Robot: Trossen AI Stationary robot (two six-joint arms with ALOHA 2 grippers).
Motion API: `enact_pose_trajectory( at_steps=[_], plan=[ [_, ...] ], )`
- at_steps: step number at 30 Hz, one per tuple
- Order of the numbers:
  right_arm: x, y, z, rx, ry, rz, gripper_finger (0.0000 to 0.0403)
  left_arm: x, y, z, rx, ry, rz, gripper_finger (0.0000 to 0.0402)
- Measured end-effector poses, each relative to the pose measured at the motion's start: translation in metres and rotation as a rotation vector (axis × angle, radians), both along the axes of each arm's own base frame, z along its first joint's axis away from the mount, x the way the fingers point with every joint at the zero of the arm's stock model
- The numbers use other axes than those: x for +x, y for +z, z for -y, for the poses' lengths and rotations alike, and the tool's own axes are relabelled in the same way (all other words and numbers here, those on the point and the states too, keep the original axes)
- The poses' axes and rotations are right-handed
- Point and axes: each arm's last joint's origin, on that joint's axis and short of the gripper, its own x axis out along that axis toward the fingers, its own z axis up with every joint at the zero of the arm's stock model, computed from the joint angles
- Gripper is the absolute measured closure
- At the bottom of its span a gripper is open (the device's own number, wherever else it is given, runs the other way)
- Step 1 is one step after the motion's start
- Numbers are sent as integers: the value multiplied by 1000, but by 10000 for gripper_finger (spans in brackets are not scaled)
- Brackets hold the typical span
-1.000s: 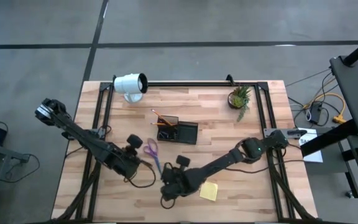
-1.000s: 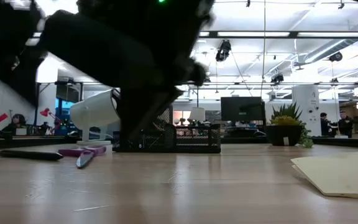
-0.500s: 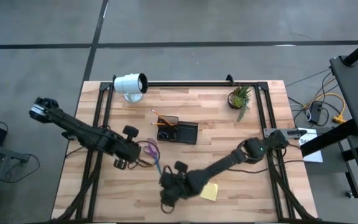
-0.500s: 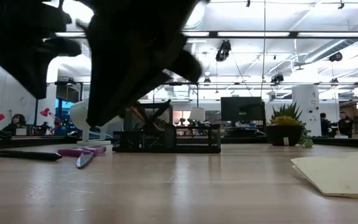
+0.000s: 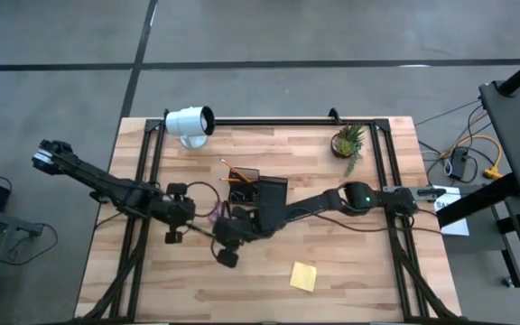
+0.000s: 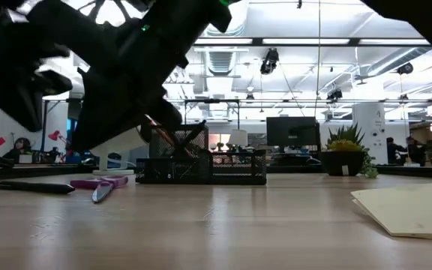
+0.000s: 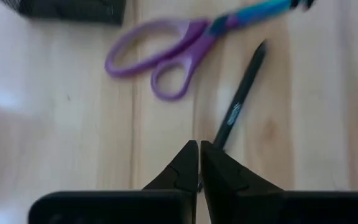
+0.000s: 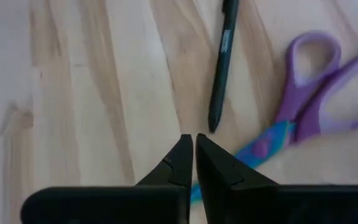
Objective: Pick and place office supplies into organizer
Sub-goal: Put the black pen into the black desk organizer
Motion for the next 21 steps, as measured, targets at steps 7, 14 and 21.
enact_pose_trajectory(
  at_steps=[7, 14, 21],
  plan=[
    [2, -2, 12, -34, 24, -4, 329, 16, -28, 5, 93, 36, -154, 338],
    [6, -16, 14, -34, 19, -7, 297, 24, -46, 8, 131, 32, -228, 298],
    [7, -20, 15, -45, 24, -14, 301, 34, -49, 14, 51, 14, -178, 297]
  ],
)
